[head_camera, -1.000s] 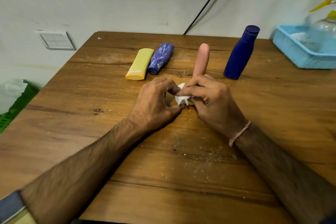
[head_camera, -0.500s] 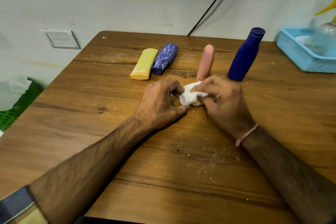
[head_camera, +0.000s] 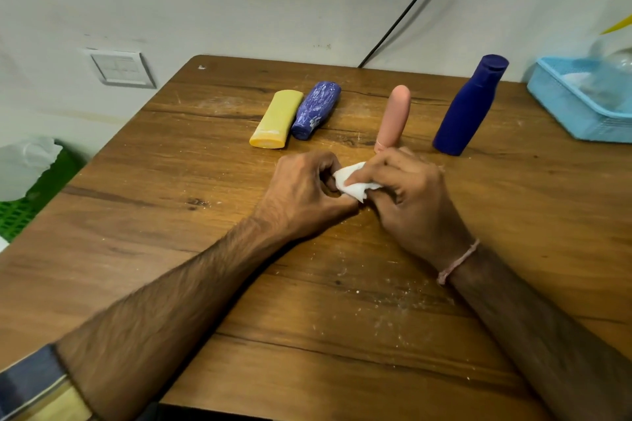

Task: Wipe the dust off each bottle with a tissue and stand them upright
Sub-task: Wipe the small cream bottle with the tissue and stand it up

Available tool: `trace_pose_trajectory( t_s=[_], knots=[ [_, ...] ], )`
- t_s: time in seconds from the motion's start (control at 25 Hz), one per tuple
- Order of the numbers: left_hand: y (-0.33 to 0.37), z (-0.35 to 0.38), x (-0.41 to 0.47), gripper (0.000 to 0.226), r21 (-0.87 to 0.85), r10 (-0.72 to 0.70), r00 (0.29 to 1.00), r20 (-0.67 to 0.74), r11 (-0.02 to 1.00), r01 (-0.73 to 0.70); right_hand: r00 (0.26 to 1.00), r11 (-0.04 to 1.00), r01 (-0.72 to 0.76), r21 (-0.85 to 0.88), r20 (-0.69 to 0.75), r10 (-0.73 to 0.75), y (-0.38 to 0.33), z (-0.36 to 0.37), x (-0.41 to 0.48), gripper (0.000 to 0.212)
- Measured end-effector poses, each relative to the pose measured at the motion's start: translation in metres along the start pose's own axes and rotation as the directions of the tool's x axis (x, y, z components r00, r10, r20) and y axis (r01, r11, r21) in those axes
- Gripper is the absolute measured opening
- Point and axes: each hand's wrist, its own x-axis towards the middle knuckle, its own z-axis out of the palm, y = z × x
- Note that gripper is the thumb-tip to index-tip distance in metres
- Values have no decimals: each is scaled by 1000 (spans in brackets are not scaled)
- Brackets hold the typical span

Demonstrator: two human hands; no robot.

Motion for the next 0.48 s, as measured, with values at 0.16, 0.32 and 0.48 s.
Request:
trace_pose_trajectory(
  t_s=[0.16,0.32,0.48],
  knots=[
    [2,0,1,24,-22,-40,999,3,999,40,961,964,-265,-34,-90,261,29,-16,3,28],
    [2,0,2,24,-16,-54,998,11,998,54,968,970,-241,-29,-79,238,27,-19,-1,24],
    [2,0,1,24,-25,-41,999,-7,999,41,999,999,-44,-8,0,44,4,-4,1,21]
  ],
)
